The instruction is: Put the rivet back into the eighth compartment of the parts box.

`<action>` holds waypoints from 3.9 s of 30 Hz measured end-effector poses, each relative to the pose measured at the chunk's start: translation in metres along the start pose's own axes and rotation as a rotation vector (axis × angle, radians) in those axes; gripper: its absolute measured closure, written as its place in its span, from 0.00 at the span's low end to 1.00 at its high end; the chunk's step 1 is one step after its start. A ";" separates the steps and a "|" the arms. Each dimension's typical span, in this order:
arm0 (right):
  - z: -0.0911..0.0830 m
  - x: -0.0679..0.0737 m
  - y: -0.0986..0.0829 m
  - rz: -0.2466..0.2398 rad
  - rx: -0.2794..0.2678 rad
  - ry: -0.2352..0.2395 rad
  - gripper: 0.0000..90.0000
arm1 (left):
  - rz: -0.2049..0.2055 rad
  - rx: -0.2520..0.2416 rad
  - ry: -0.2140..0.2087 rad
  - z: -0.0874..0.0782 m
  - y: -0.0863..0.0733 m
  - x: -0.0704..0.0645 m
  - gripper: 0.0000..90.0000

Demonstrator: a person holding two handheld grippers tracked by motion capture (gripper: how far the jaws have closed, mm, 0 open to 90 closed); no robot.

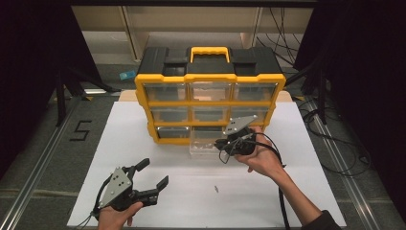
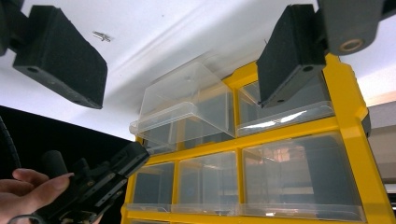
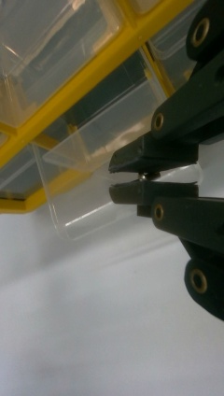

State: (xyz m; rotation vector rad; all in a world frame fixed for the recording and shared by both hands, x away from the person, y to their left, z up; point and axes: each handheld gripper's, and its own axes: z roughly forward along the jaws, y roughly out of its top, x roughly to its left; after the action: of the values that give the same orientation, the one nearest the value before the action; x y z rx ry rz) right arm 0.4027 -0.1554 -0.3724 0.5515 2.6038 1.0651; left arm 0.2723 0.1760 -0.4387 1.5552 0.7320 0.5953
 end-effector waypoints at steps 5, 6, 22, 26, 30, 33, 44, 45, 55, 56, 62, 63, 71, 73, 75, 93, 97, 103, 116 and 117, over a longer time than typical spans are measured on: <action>0.004 -0.005 0.002 0.007 -0.017 -0.025 0.92 | -0.001 -0.003 -0.002 0.000 0.000 0.000 0.18; 0.005 -0.006 0.003 0.013 -0.018 -0.023 0.92 | -0.003 -0.006 -0.002 0.000 0.000 0.000 0.18; 0.021 -0.015 0.008 0.018 -0.017 -0.035 0.92 | -0.003 -0.004 -0.004 0.001 0.000 0.000 0.18; 0.026 -0.016 0.009 0.017 -0.013 -0.033 0.92 | -0.003 0.002 -0.002 0.000 0.000 0.000 0.18; 0.030 -0.017 0.011 0.025 -0.010 -0.030 0.92 | 0.000 -0.001 -0.003 0.000 0.000 0.000 0.18; 0.033 -0.018 0.011 0.015 -0.007 -0.024 0.92 | -0.001 -0.003 0.000 0.000 0.000 0.000 0.18; 0.043 -0.017 0.013 0.018 0.020 -0.017 0.92 | 0.000 -0.006 -0.006 0.000 0.000 0.000 0.18; 0.045 -0.016 0.013 0.009 0.015 -0.026 0.92 | -0.003 -0.003 -0.006 0.000 0.000 0.000 0.18; 0.042 -0.015 0.014 0.049 -0.001 -0.025 0.66 | -0.005 -0.004 -0.003 -0.001 0.001 0.000 0.18; 0.041 -0.015 0.014 0.039 -0.008 -0.033 0.64 | -0.007 -0.003 -0.003 -0.001 0.000 0.000 0.18; 0.026 -0.007 0.021 0.038 -0.049 -0.042 0.47 | -0.007 -0.008 -0.004 -0.001 0.000 0.000 0.18; 0.023 -0.005 0.022 0.035 -0.045 -0.029 0.45 | -0.006 -0.008 -0.004 -0.001 0.001 0.000 0.18; 0.013 0.011 0.026 0.002 -0.052 -0.022 0.40 | -0.003 -0.012 -0.006 -0.001 0.001 0.000 0.18; 0.011 0.015 0.026 -0.002 -0.051 -0.017 0.40 | -0.004 -0.005 -0.003 -0.002 0.001 0.000 0.18; 0.010 0.019 0.026 -0.008 -0.046 -0.012 0.39 | -0.004 -0.006 -0.002 -0.002 0.001 0.000 0.18; 0.004 0.048 0.008 -0.043 0.016 0.029 0.37 | 0.007 -0.011 -0.002 -0.002 0.001 0.002 0.18; 0.007 0.053 0.001 -0.037 0.039 0.035 0.37 | -0.003 -0.011 -0.002 -0.002 0.001 0.000 0.18; 0.014 0.060 -0.008 -0.044 0.089 0.063 0.37 | -0.005 -0.013 -0.001 -0.002 0.001 0.001 0.18; 0.036 0.066 -0.034 -0.050 0.213 0.092 0.37 | -0.001 -0.015 -0.003 -0.002 0.001 0.000 0.18; 0.037 0.066 -0.036 -0.052 0.218 0.093 0.37 | -0.004 -0.013 -0.003 -0.002 0.001 0.000 0.18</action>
State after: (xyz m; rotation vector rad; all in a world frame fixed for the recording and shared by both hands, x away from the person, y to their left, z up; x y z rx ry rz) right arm 0.3498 -0.1273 -0.4306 0.4893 2.8192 0.8144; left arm 0.2712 0.1773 -0.4372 1.5418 0.7271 0.5938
